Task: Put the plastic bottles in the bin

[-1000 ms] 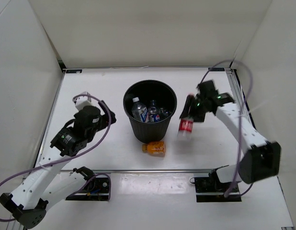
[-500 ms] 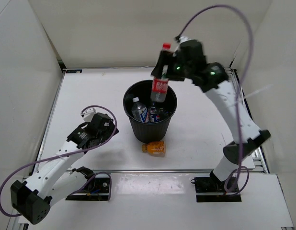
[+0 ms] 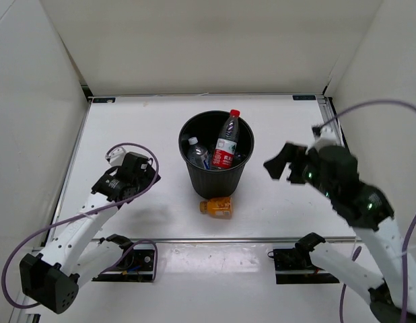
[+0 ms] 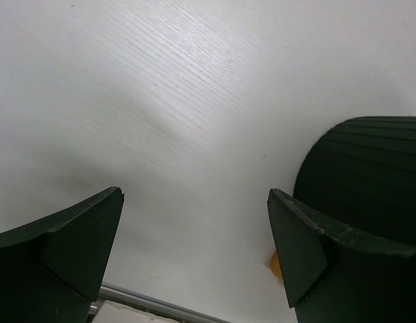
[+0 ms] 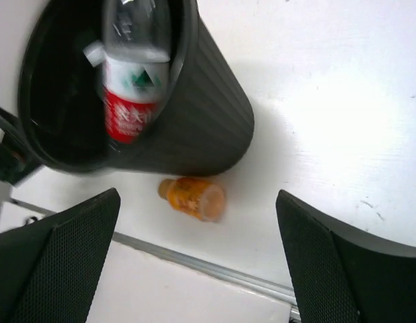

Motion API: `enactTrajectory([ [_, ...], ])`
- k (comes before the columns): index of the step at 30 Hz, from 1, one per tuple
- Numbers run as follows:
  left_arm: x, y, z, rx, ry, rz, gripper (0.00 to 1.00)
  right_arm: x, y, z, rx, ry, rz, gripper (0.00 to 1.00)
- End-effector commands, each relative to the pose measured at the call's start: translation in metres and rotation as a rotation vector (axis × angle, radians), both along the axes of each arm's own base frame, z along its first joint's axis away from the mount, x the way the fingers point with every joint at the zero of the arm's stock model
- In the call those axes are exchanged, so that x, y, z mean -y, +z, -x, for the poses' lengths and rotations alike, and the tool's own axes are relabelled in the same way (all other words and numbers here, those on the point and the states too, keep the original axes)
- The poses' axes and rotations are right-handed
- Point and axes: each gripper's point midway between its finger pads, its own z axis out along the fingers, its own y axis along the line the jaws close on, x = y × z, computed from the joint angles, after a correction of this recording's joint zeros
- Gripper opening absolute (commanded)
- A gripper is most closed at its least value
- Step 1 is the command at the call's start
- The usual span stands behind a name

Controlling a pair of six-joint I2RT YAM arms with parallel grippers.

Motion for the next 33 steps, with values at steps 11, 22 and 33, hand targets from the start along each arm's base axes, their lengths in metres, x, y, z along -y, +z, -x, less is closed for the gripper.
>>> enactTrajectory([
  [11,-0.019,-0.04,0.014,-0.158,0.027,0.008,1.0,-0.03,-0.173,0.038,0.06,0.432,0.257,0.73],
  [22,-0.029,-0.048,0.017,-0.228,0.04,-0.019,1.0,-0.105,-0.215,0.058,0.391,0.766,0.59,0.91],
  [33,-0.035,-0.051,0.034,-0.275,0.066,-0.023,1.0,-0.159,-0.224,0.053,0.564,0.851,0.644,0.97],
])
